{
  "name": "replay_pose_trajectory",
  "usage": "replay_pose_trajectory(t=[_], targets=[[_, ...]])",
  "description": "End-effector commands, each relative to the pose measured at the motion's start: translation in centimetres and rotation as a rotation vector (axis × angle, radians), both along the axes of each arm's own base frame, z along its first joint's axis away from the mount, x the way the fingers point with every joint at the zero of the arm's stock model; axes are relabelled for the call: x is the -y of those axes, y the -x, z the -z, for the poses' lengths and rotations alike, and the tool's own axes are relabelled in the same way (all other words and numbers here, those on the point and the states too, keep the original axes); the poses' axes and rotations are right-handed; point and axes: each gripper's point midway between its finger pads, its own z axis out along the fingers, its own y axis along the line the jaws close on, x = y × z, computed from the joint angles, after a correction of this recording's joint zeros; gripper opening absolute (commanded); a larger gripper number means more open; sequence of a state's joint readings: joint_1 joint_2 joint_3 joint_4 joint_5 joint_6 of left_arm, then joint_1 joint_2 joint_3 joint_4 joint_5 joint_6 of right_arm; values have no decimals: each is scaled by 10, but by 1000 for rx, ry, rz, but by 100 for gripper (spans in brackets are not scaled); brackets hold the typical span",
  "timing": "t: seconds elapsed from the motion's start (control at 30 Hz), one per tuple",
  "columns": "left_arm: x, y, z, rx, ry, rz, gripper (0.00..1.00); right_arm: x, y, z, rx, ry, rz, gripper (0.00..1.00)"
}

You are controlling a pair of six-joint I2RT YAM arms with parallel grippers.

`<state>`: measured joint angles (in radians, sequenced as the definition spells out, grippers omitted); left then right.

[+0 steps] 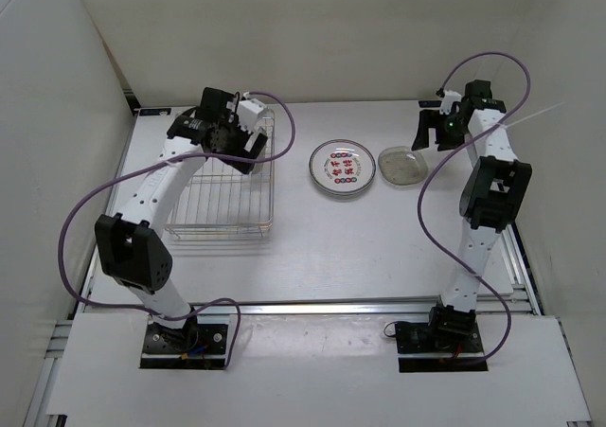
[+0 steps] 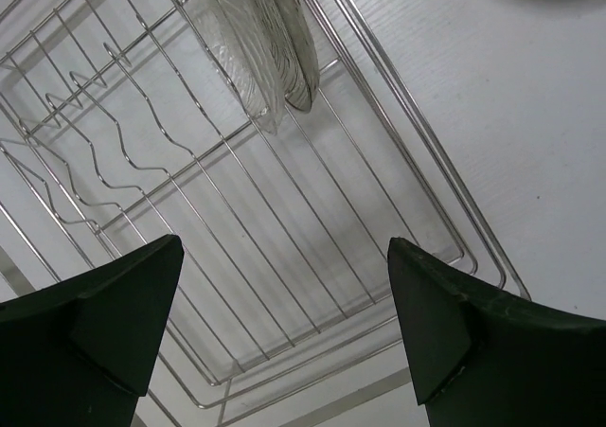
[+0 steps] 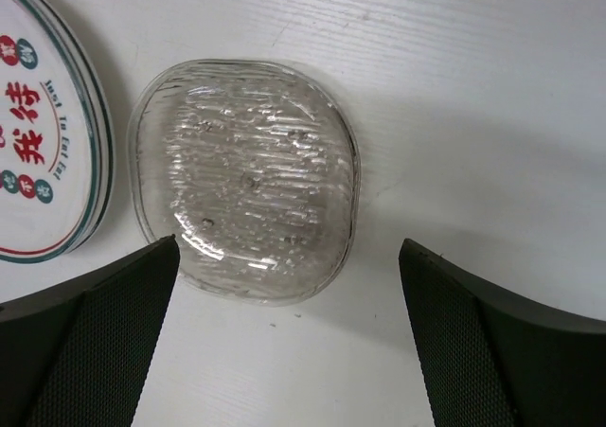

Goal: Unload the plates from the dish rack

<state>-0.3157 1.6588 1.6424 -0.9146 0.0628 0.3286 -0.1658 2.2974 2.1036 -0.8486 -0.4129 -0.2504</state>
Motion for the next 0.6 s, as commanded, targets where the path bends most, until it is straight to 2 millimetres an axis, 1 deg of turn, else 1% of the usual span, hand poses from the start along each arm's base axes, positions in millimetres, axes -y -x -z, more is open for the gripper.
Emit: replay_pose_trajectory(t=[0.0,0.03,0.07,0.1,0.13,0.17,0.2,0.23,0.27,0.3,0.37,0.4,0.43,0.47,0.5,0.53,0.57], targets=[[1,-18,-10,62,67,-85,100,2,7,-69,138,32,40,100],[-4,-19,-10,50,101,-95,100,2,14,-72,137,40,45,100],[-3,-23,-5,38,125,-98,100,-4,21,-76,138,40,36,100],[-1,-27,-3,22,156,-108,100,-4,37,-76,125,53,28,100],[2,-35,-9,33,214,-95,100,-5,45,-77,121,57,21,100],[3,-39,-8,28,241,-94,100,-9,52,-75,117,74,3,100],[5,-43,-11,31,275,-95,100,-11,68,-73,97,71,3,100],[6,-48,-7,17,313,-92,100,-16,76,-71,91,75,-15,100],[7,-57,-9,39,340,-90,98,-17,84,-70,86,78,-23,99],[10,-60,-7,41,351,-78,96,-18,97,-68,74,76,-23,99],[5,-72,-9,47,417,-107,93,-22,109,-67,65,67,-28,98],[5,-81,-10,68,444,-104,93,-23,119,-69,63,67,-28,98],[9,-83,-7,51,489,-100,93,-25,123,-69,64,56,-34,98],[6,-88,-3,45,511,-108,93,-27,126,-76,86,51,-38,98],[13,-89,-1,33,542,-85,93,-28,131,-72,76,49,-38,98],[11,-95,-2,42,563,-93,93,-33,134,-73,76,49,-49,98],[11,-99,9,27,561,-97,93,-34,134,-77,89,43,-53,98]])
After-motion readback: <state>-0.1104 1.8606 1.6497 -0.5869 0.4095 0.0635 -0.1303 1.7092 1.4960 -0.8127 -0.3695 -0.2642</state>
